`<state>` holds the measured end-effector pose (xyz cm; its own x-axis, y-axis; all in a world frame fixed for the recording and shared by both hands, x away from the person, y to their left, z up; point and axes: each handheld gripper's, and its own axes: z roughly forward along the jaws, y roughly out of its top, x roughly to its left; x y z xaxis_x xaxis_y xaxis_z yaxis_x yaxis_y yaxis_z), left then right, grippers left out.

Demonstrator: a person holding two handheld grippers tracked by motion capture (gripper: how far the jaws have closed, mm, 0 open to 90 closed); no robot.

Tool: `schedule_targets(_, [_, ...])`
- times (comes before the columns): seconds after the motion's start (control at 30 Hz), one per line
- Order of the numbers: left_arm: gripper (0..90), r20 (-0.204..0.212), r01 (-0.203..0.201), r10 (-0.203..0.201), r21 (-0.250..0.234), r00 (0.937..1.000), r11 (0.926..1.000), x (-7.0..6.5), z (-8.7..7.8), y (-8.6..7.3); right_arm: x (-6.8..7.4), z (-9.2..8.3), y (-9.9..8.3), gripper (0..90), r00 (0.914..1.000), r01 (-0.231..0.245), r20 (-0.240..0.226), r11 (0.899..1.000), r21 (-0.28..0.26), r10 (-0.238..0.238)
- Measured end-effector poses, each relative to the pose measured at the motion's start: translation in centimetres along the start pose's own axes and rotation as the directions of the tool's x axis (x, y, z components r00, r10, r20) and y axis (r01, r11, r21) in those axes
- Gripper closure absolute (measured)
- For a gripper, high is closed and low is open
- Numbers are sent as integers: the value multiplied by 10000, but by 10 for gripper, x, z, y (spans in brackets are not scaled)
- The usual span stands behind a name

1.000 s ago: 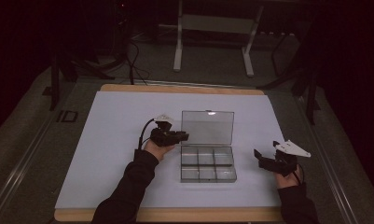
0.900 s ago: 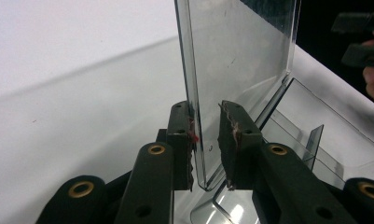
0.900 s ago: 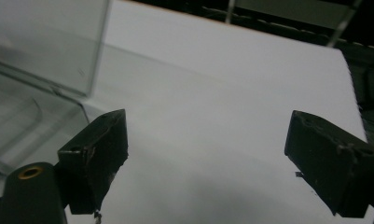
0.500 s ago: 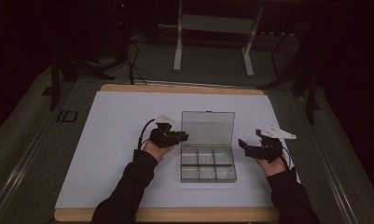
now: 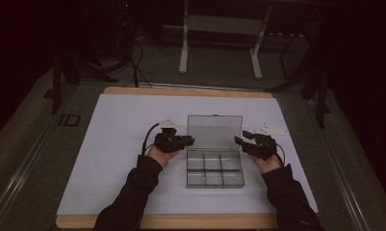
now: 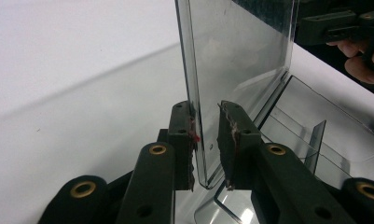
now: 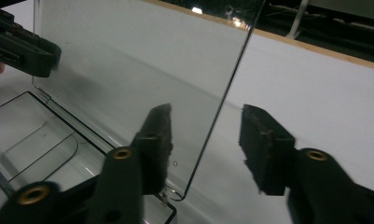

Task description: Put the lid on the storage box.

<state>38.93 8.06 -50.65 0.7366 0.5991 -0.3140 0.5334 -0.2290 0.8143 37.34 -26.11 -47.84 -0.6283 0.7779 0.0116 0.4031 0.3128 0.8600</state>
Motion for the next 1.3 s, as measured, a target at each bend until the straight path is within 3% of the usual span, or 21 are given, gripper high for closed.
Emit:
schedule_targets(0.2, [766, 1, -141, 141, -22, 9999, 9999, -1, -1, 0, -2, 6, -1, 718, 9994, -46, -332, 9997, 233, 54])
schedule_targets(0.4, [764, -58, -131, 130, -85, 9999, 9999, -2, -2, 2, -6, 3, -1, 772, 9985, -203, -496, 9995, 224, 214])
schedule_targets(0.6, [764, -224, -198, 190, -344, 9996, 9992, -6, -10, 5, -3, -2, 0, 787, 9988, -14, -488, 9998, 203, 24])
schedule_targets(1.13, [802, -483, -814, 799, -305, 9956, 9962, -18, -24, 1, 1, -17, -5, 802, 9954, 10, -957, 10000, -81, -18])
schedule_targets(1.3, [823, -444, -823, 809, -305, 9957, 9961, -19, -29, -3, 1, -23, -7, 810, 9950, 102, -997, 9998, -141, -116])
